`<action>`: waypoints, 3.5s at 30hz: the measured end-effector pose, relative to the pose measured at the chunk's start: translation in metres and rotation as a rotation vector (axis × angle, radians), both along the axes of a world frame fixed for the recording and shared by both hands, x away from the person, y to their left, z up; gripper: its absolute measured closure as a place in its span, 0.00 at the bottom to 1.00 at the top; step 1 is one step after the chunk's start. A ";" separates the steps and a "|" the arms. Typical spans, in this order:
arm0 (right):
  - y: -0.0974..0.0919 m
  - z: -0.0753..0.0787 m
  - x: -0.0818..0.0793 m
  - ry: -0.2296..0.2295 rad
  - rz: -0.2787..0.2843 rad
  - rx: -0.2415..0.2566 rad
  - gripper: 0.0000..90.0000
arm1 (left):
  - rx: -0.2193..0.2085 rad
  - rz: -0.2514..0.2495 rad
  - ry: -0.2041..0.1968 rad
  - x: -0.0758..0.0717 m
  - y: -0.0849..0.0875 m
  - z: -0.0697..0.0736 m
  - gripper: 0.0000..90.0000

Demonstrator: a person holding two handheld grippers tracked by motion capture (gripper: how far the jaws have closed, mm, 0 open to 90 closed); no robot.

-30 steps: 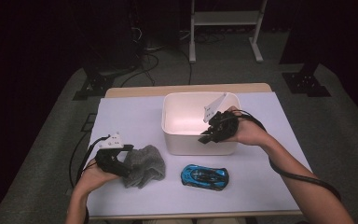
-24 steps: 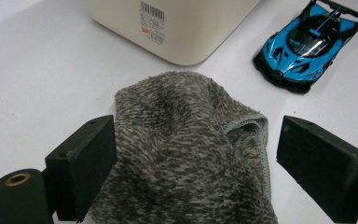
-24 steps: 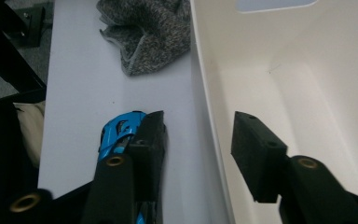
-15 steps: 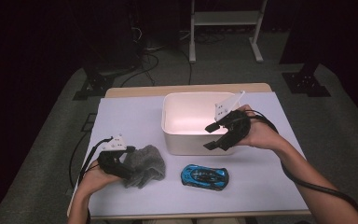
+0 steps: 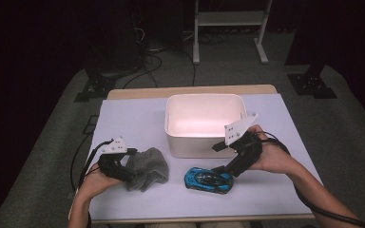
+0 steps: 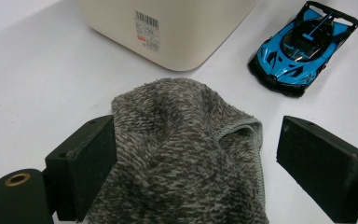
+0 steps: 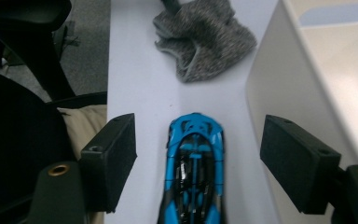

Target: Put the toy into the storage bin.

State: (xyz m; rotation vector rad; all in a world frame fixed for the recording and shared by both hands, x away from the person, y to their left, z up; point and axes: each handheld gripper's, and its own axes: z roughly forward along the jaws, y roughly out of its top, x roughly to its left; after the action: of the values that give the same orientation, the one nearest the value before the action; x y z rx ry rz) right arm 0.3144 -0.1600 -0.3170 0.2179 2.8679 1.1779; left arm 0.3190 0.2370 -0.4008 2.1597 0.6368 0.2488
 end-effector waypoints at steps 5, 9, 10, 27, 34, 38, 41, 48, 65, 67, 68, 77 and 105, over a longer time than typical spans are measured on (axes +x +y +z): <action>0.004 -0.031 -0.004 0.026 -0.020 -0.036 0.27 | 0.001 -0.002 0.002 0.000 0.000 0.000 0.12; 0.008 -0.057 -0.003 0.053 -0.039 -0.056 0.24 | -0.002 -0.004 0.002 0.000 0.000 0.000 0.12; 0.009 -0.061 -0.003 0.056 -0.037 -0.059 0.23 | -0.006 -0.005 0.002 0.000 0.000 0.000 0.12; 0.030 -0.108 0.006 0.037 -0.071 -0.147 0.19 | -0.017 -0.005 -0.002 -0.001 0.004 0.001 0.12; 0.035 -0.119 0.006 0.036 -0.069 -0.166 0.18 | -0.026 -0.009 -0.002 -0.002 0.005 0.002 0.12; 0.038 -0.122 0.006 0.027 -0.065 -0.177 0.18 | -0.025 -0.013 -0.002 -0.002 0.005 0.002 0.12; 0.039 -0.124 0.005 0.023 -0.071 -0.188 0.19 | -0.026 -0.015 -0.002 -0.002 0.005 0.002 0.12; 0.040 -0.127 0.005 0.003 -0.075 -0.208 0.19 | -0.029 -0.013 -0.001 -0.002 0.006 0.002 0.12; 0.037 -0.129 0.006 0.012 -0.053 -0.186 0.28 | -0.029 -0.018 -0.003 -0.003 0.004 0.002 0.12; 0.037 -0.129 0.005 0.010 -0.053 -0.185 0.28 | -0.030 -0.018 -0.002 -0.003 0.004 0.002 0.12; 0.036 -0.129 0.005 0.011 -0.054 -0.179 0.28 | -0.031 -0.017 -0.001 -0.003 0.004 0.001 0.12; 0.037 -0.128 0.007 0.014 -0.045 -0.184 0.28 | -0.033 -0.014 0.004 -0.002 0.007 0.000 0.12; 0.029 -0.101 0.004 0.029 -0.009 -0.157 0.28 | -0.035 -0.008 0.007 -0.004 0.009 0.000 0.12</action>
State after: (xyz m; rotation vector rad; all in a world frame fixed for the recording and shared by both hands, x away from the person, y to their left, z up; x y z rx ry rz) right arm 0.3184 -0.1314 -0.4183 0.2432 2.9624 0.9488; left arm 0.3154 0.2463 -0.4009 2.1300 0.6326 0.2242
